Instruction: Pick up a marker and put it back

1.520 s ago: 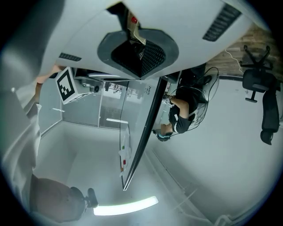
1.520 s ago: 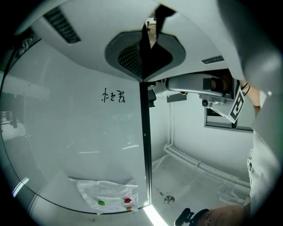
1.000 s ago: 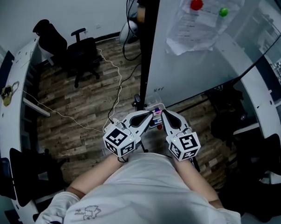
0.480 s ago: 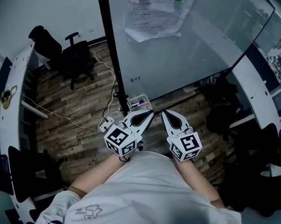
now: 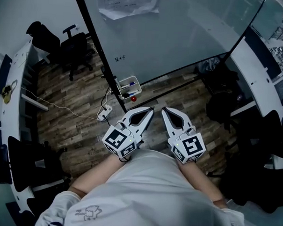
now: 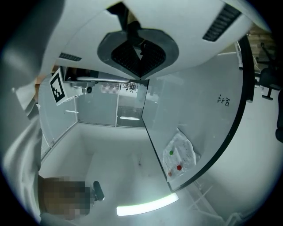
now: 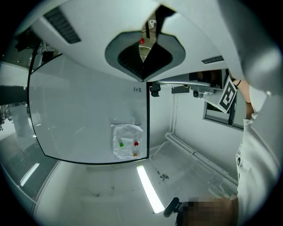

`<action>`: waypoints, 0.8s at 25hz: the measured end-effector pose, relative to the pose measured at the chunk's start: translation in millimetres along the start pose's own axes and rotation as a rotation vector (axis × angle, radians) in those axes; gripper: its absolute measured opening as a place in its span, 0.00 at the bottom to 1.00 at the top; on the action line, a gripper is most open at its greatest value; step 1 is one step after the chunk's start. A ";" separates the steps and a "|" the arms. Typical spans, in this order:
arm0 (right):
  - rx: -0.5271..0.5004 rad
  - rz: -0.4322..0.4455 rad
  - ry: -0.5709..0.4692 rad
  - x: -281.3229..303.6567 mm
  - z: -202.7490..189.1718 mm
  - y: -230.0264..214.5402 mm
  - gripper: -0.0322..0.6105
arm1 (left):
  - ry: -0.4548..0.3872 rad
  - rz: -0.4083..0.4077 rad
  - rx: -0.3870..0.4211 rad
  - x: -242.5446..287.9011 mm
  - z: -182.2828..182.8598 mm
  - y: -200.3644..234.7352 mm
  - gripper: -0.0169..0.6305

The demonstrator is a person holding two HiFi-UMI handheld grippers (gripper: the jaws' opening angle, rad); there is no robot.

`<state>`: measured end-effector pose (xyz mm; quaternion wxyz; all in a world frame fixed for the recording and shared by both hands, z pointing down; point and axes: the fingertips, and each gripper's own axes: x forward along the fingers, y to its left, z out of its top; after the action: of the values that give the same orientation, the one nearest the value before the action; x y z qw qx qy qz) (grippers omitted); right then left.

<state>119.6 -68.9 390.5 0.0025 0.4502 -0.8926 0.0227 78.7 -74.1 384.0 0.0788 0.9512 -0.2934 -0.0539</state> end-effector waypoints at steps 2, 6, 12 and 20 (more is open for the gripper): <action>0.031 0.017 -0.018 -15.4 -1.8 4.6 0.06 | 0.006 0.021 -0.005 -5.9 -4.2 -12.7 0.03; 0.049 0.051 -0.029 -46.1 -7.5 19.6 0.06 | 0.018 0.042 -0.003 -21.4 -17.8 -43.3 0.04; 0.073 0.076 -0.014 -81.1 -18.2 44.7 0.06 | 0.032 0.080 -0.015 -50.3 -31.9 -77.4 0.04; 0.087 0.081 0.020 -104.1 -27.6 68.9 0.06 | 0.027 0.093 -0.031 -73.6 -39.8 -100.9 0.04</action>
<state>125.7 56.8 412.9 -0.0090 0.4131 -0.9082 0.0663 79.6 54.6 408.8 0.0997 0.9359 -0.3351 -0.0419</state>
